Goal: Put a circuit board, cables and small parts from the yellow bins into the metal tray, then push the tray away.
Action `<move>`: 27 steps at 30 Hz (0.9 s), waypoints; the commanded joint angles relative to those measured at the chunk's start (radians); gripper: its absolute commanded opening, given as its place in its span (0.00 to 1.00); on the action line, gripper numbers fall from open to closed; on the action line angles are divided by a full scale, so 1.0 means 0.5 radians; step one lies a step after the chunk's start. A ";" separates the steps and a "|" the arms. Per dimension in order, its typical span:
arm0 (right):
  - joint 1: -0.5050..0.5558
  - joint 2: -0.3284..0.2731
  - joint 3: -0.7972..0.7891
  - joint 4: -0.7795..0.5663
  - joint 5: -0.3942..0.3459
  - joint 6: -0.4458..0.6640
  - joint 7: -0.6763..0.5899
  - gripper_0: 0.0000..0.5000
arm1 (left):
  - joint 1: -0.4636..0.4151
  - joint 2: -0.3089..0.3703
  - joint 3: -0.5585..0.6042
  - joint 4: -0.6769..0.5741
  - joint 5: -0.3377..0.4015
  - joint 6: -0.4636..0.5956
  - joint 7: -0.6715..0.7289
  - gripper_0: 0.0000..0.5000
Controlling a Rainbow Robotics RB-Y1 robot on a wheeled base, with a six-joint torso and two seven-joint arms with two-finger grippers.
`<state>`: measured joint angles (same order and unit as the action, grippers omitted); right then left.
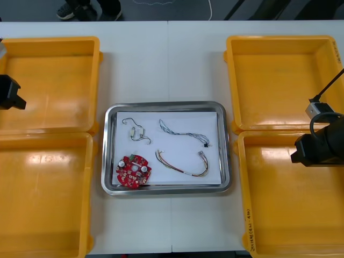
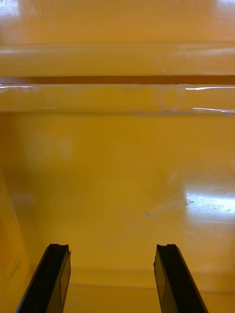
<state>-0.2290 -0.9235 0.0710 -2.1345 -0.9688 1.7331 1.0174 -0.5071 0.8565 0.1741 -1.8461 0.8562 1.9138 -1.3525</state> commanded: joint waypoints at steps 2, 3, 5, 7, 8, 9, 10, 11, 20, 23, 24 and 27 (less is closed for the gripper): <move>0.019 0.012 -0.062 -0.103 -0.029 0.031 0.039 1.00 | 0.213 0.079 0.176 -0.192 -0.013 0.012 -0.044 1.00; 0.019 0.009 -0.065 -0.118 -0.032 0.044 0.045 1.00 | 0.229 0.079 0.189 -0.204 -0.010 0.012 -0.044 1.00; 0.019 0.009 -0.062 -0.176 -0.041 0.083 0.061 1.00 | 0.272 0.079 0.222 -0.244 0.003 0.012 -0.044 1.00; 0.019 0.009 -0.062 -0.222 -0.050 0.111 0.073 1.00 | 0.296 0.079 0.244 -0.269 0.009 0.012 -0.044 1.00; 0.019 0.009 -0.065 -0.253 -0.057 0.120 0.082 1.00 | 0.315 0.079 0.259 -0.296 0.009 0.012 -0.041 1.00; 0.019 0.009 -0.062 -0.262 -0.060 0.123 0.088 1.00 | 0.327 0.079 0.269 -0.311 0.009 0.012 -0.038 1.00; 0.013 0.009 -0.059 -0.284 -0.066 0.123 0.104 1.00 | 0.352 0.079 0.281 -0.348 0.012 0.012 -0.035 1.00; -0.002 0.009 -0.041 -0.299 -0.075 0.123 0.116 1.00 | 0.385 0.079 0.290 -0.382 0.012 0.012 -0.026 1.00; -0.287 0.012 0.291 -0.351 -0.109 0.120 0.202 1.00 | 0.594 0.076 0.351 -0.532 0.052 0.012 -0.026 1.00; -0.386 0.028 0.407 -0.367 -0.118 0.117 0.226 1.00 | 0.646 0.079 0.379 -0.569 0.076 0.012 -0.029 1.00; -0.404 0.031 0.426 -0.367 -0.118 0.117 0.229 1.00 | 0.652 0.079 0.382 -0.575 0.082 0.012 -0.032 1.00; -0.496 0.080 0.530 -0.376 -0.130 0.120 0.260 1.00 | 0.698 0.076 0.410 -0.612 0.104 0.012 -0.035 1.00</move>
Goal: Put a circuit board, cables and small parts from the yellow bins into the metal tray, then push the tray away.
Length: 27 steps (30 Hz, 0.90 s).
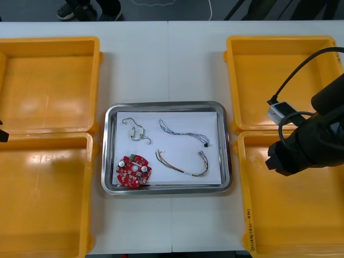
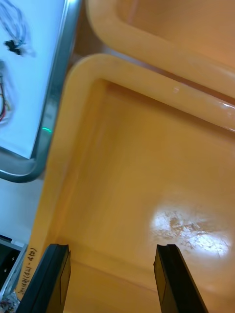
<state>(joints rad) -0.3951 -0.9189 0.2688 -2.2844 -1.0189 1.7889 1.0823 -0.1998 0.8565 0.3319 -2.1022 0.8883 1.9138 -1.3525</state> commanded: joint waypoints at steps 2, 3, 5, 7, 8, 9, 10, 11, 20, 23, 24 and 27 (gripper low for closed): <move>-0.231 0.114 0.214 -0.076 -0.033 0.009 0.158 1.00 | 0.108 0.079 0.112 -0.121 0.055 0.012 -0.035 1.00; -0.268 0.135 0.257 -0.076 -0.033 0.009 0.176 1.00 | 0.123 0.079 0.125 -0.134 0.061 0.012 -0.035 1.00; -0.314 0.166 0.324 -0.076 -0.027 0.009 0.195 1.00 | 0.136 0.076 0.134 -0.146 0.070 0.012 -0.035 1.00; -0.373 0.196 0.401 -0.073 -0.009 0.009 0.216 1.00 | 0.148 0.079 0.143 -0.152 0.076 0.012 -0.038 1.00; -0.409 0.215 0.444 -0.076 0.007 0.009 0.228 1.00 | 0.157 0.076 0.143 -0.152 0.083 0.012 -0.038 1.00; -0.446 0.233 0.490 -0.076 0.019 0.009 0.241 1.00 | 0.160 0.079 0.146 -0.155 0.086 0.012 -0.038 1.00; -0.468 0.242 0.521 -0.073 0.025 0.009 0.250 1.00 | 0.160 0.076 0.143 -0.155 0.089 0.012 -0.038 1.00; -0.504 0.258 0.561 -0.073 0.037 0.009 0.262 1.00 | 0.160 0.076 0.143 -0.155 0.095 0.012 -0.038 1.00; -0.701 0.420 0.828 -0.009 0.179 0.009 0.600 1.00 | 0.163 0.024 0.143 -0.155 0.095 0.012 -0.038 1.00; -0.744 0.488 0.874 0.050 0.194 0.006 0.719 1.00 | 0.166 0.024 0.143 -0.155 0.095 0.012 -0.038 1.00; -0.765 0.512 0.895 0.071 0.200 0.006 0.775 1.00 | 0.166 0.024 0.143 -0.155 0.095 0.012 -0.044 1.00; -0.808 0.577 0.947 0.133 0.215 0.006 0.906 1.00 | 0.166 0.024 0.143 -0.155 0.095 0.012 -0.044 1.00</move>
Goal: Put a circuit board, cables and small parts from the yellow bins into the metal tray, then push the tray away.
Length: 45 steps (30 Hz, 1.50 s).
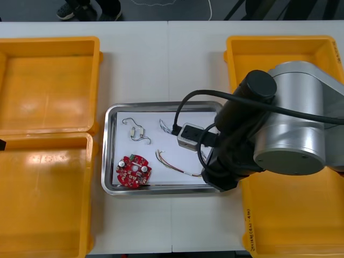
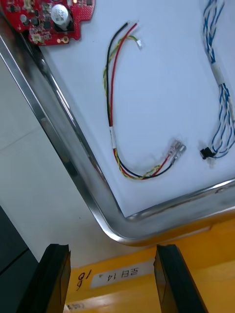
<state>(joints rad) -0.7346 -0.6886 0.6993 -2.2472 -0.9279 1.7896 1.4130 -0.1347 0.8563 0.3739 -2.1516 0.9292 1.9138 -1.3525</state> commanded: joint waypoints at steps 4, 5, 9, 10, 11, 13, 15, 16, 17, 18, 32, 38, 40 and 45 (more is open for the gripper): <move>-0.197 0.187 0.209 0.116 0.110 -0.020 0.417 1.00 | 0.036 0.024 0.059 -0.056 0.013 0.012 -0.044 1.00; -0.206 0.193 0.224 0.123 0.122 -0.027 0.432 1.00 | 0.036 0.024 0.059 -0.056 0.013 0.012 -0.044 1.00; -0.264 0.254 0.347 0.172 0.205 -0.070 0.524 1.00 | 0.036 0.024 0.059 -0.056 0.013 0.012 -0.044 1.00; -0.273 0.273 0.375 0.187 0.218 -0.079 0.527 1.00 | 0.036 0.024 0.059 -0.056 0.013 0.012 -0.044 1.00; -0.283 0.279 0.387 0.193 0.221 -0.085 0.530 1.00 | 0.036 0.024 0.059 -0.056 0.013 0.012 -0.044 1.00; -0.304 0.306 0.451 0.221 0.242 -0.116 0.549 1.00 | 0.036 0.024 0.059 -0.056 0.013 0.012 -0.044 1.00; -0.322 0.334 0.507 0.242 0.273 -0.131 0.558 1.00 | 0.036 0.024 0.059 -0.056 0.013 0.012 -0.044 1.00; -0.335 0.352 0.537 0.255 0.294 -0.143 0.564 1.00 | 0.036 0.024 0.059 -0.056 0.013 0.012 -0.044 1.00; -0.350 0.374 0.568 0.270 0.313 -0.152 0.567 1.00 | 0.036 0.024 0.059 -0.056 0.013 0.012 -0.044 1.00; -0.353 0.383 0.583 0.279 0.325 -0.158 0.567 1.00 | 0.036 0.024 0.059 -0.056 0.013 0.012 -0.044 1.00; -0.387 0.552 0.832 0.469 0.543 -0.223 0.604 1.00 | 0.036 0.024 0.059 -0.056 0.013 0.012 -0.044 1.00; -0.390 0.561 0.902 0.534 0.549 -0.321 0.610 1.00 | 0.036 0.024 0.059 -0.056 0.013 0.012 -0.044 1.00; -0.387 0.573 0.918 0.546 0.561 -0.330 0.616 1.00 | 0.036 0.024 0.059 -0.056 0.013 0.012 -0.044 1.00; -0.387 0.592 0.982 0.546 0.626 -0.340 0.610 1.00 | 0.036 0.024 0.059 -0.056 0.013 0.012 -0.044 1.00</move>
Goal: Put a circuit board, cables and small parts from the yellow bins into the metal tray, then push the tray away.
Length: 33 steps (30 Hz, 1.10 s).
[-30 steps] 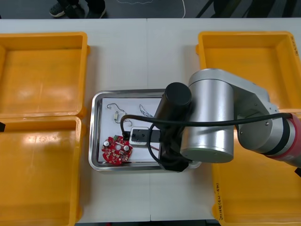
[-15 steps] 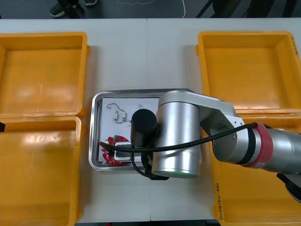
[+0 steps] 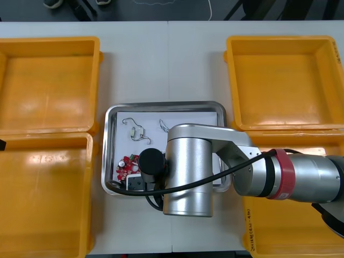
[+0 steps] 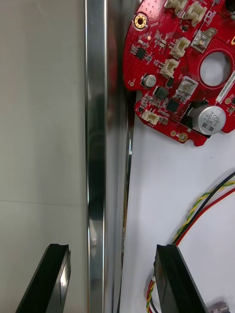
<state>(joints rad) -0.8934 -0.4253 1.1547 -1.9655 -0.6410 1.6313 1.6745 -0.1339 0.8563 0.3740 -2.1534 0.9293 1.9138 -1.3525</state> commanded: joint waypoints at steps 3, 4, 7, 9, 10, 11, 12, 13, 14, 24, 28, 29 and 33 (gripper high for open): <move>-0.069 0.081 0.108 -0.017 0.092 -0.020 0.084 1.00 | 0.035 0.024 0.059 -0.053 0.013 0.012 -0.044 1.00; -0.069 0.087 0.123 -0.011 0.107 -0.020 0.081 1.00 | 0.035 0.024 0.059 -0.053 0.013 0.012 -0.044 1.00; -0.069 0.108 0.148 0.019 0.119 -0.023 0.075 1.00 | 0.035 0.024 0.059 -0.053 0.013 0.012 -0.044 1.00; -0.069 0.123 0.160 0.044 0.128 -0.026 0.078 1.00 | 0.035 0.024 0.059 -0.053 0.013 0.012 -0.044 1.00; -0.069 0.130 0.166 0.047 0.135 -0.026 0.075 1.00 | 0.035 0.024 0.059 -0.053 0.013 0.012 -0.044 1.00; -0.069 0.133 0.179 0.056 0.144 -0.026 0.075 1.00 | 0.035 0.024 0.059 -0.053 0.013 0.012 -0.044 1.00; -0.069 0.139 0.182 0.059 0.147 -0.026 0.075 1.00 | 0.035 0.024 0.059 -0.053 0.013 0.012 -0.044 1.00; -0.069 0.142 0.188 0.065 0.153 -0.026 0.069 1.00 | 0.035 0.024 0.059 -0.053 0.013 0.012 -0.044 1.00; -0.069 0.148 0.197 0.072 0.159 -0.029 0.066 1.00 | 0.035 0.024 0.059 -0.053 0.013 0.012 -0.044 1.00; -0.069 0.212 0.237 0.188 0.202 -0.032 0.050 1.00 | 0.035 0.024 0.059 -0.053 0.013 0.012 -0.044 1.00; -0.069 0.231 0.240 0.231 0.208 -0.035 0.050 1.00 | 0.035 0.024 0.059 -0.053 0.013 0.012 -0.044 1.00; -0.069 0.237 0.243 0.243 0.211 -0.038 0.047 1.00 | 0.035 0.024 0.059 -0.053 0.013 0.012 -0.044 1.00; -0.069 0.246 0.240 0.265 0.227 -0.047 0.050 1.00 | 0.035 0.024 0.059 -0.053 0.013 0.012 -0.044 1.00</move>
<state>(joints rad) -0.8939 -0.3321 1.2623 -1.8306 -0.5417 1.6193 1.6745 -0.1339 0.8563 0.3740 -2.1537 0.9293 1.9138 -1.3525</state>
